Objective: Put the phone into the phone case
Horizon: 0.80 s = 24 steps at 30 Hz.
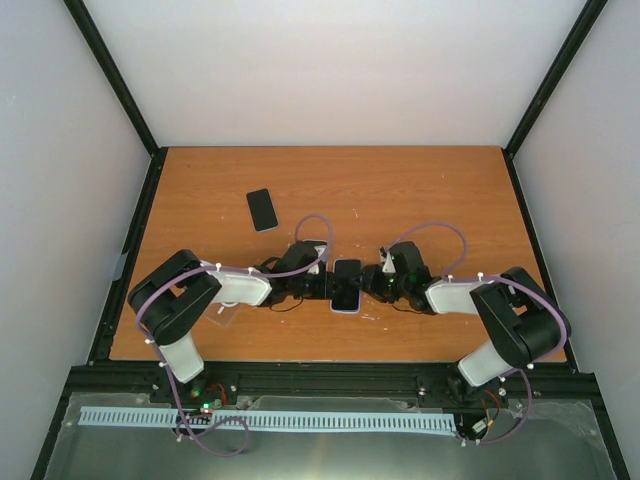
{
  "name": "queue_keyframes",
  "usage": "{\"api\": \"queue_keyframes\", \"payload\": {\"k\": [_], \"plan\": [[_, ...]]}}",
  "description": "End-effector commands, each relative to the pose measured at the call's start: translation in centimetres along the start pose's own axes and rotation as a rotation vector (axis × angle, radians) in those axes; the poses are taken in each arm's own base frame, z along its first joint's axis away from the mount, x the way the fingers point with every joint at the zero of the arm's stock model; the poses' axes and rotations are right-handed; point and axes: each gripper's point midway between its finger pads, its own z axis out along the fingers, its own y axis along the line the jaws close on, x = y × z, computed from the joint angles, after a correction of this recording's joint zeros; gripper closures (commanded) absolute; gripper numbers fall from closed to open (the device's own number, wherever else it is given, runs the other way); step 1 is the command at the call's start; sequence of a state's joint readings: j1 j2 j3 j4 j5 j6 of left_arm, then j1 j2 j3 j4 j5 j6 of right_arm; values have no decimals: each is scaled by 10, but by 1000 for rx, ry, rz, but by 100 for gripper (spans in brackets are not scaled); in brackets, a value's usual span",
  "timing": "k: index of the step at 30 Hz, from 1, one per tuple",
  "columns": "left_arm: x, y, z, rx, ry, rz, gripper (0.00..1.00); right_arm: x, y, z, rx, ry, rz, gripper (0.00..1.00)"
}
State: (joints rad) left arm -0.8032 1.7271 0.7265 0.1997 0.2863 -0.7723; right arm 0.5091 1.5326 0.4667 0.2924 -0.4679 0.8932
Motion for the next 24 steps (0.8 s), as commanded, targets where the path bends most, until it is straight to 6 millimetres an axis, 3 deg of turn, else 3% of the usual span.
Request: {"api": "queue_keyframes", "payload": {"k": [1, 18, 24], "plan": [[6, -18, 4, 98, 32, -3, 59, 2, 45, -6, -192, 31, 13, 54], [15, -25, -21, 142, 20, 19, 49, 5, 78, -26, -394, 24, 67, 50], [16, -29, -24, 168, 22, 17, 48, 8, 76, -24, -379, 38, 68, 47]]}}
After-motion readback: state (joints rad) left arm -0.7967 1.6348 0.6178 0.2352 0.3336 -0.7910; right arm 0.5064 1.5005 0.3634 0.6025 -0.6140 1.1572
